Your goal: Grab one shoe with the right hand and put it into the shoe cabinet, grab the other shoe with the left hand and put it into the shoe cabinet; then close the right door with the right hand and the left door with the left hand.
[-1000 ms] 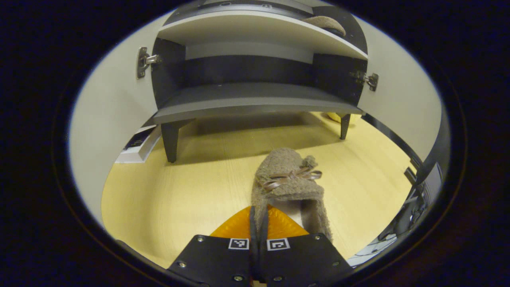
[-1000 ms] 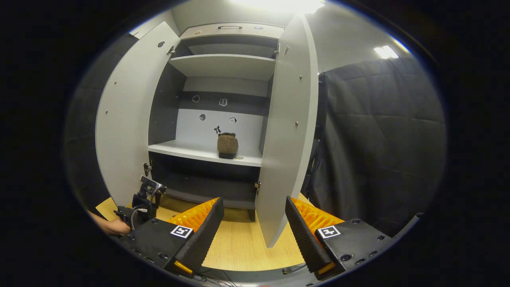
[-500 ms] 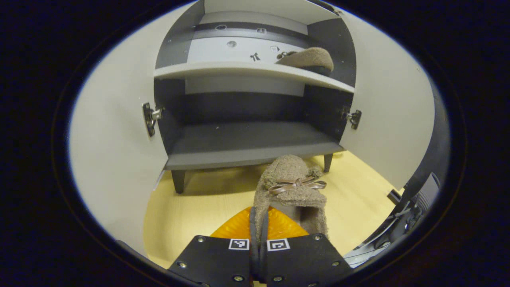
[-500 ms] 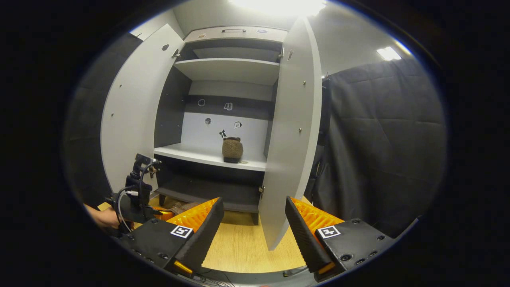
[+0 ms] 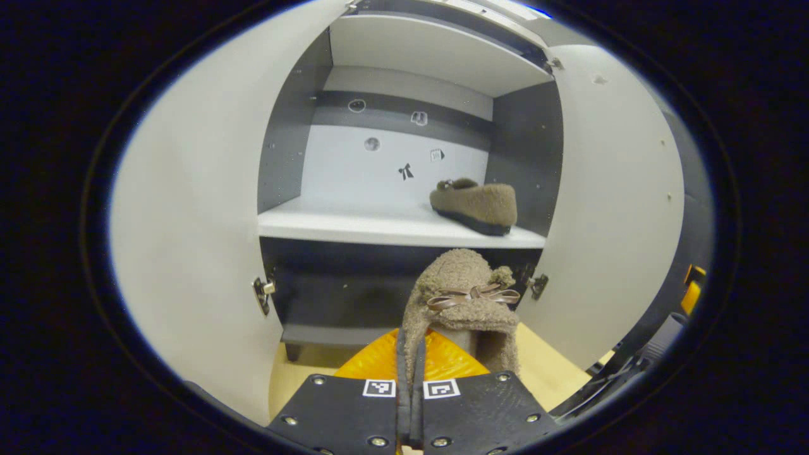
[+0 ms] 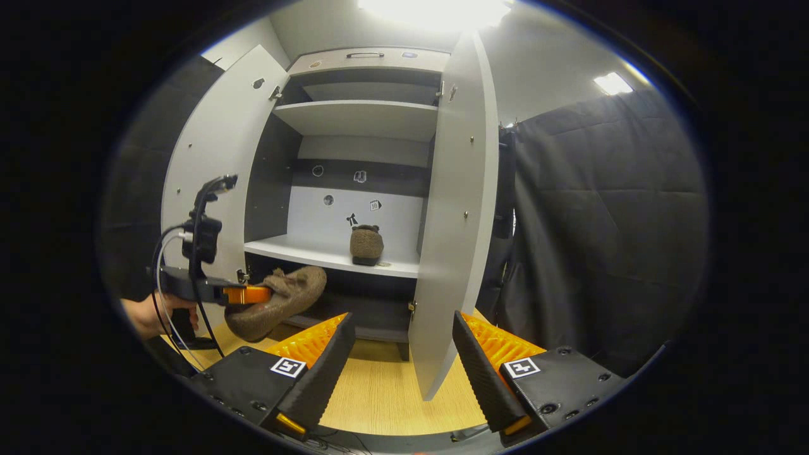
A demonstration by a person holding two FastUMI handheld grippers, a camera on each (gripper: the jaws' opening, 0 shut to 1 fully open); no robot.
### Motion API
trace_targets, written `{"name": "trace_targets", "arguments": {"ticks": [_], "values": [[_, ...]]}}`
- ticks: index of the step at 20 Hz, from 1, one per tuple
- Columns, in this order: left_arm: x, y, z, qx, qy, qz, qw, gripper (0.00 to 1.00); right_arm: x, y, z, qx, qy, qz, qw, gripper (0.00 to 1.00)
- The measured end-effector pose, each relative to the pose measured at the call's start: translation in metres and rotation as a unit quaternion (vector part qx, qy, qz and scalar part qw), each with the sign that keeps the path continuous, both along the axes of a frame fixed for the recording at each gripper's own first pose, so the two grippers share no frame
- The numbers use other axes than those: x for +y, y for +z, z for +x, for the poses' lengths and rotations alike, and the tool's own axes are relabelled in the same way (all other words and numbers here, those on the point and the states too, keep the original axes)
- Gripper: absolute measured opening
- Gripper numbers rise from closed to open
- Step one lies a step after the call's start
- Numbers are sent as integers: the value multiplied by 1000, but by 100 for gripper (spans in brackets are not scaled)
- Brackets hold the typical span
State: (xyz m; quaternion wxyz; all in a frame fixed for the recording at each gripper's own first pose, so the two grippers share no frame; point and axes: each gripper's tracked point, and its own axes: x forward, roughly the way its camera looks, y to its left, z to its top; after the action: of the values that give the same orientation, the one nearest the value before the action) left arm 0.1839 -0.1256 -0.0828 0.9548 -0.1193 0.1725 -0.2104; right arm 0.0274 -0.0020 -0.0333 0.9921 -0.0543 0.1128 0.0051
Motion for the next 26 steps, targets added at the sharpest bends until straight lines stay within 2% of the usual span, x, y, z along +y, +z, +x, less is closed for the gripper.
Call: {"name": "trace_targets", "arguments": {"ticks": [4, 13, 14, 16, 19, 21, 22, 26], "values": [[5, 47, 18, -37, 18, -22, 999, 1, -4, 0, -5, -3, -9, 1, 1000, 98], [11, 86, 119, -73, 64, -37, 995, 1, -27, -9, -27, 4, -56, -3, 998, 97], [13, 89, 130, -73, 68, -38, 994, 7, -29, -11, -29, 6, -61, -3, 998, 97], [15, 95, 156, -74, 81, -46, 993, 1, -33, -14, -32, 10, -71, -4, 997, 97], [21, 103, 195, -73, 99, -48, 991, 0, -35, -18, -34, 15, -81, -4, 997, 97], [26, 104, 218, -70, 112, -40, 990, 6, -37, -20, -37, 17, -87, -6, 996, 97], [28, 102, 229, -63, 118, -34, 990, 1, -38, -21, -37, 17, -89, -7, 996, 97], [30, 83, 242, -32, 130, -8, 991, 1, -42, -23, -40, 21, -100, -6, 995, 97]]}}
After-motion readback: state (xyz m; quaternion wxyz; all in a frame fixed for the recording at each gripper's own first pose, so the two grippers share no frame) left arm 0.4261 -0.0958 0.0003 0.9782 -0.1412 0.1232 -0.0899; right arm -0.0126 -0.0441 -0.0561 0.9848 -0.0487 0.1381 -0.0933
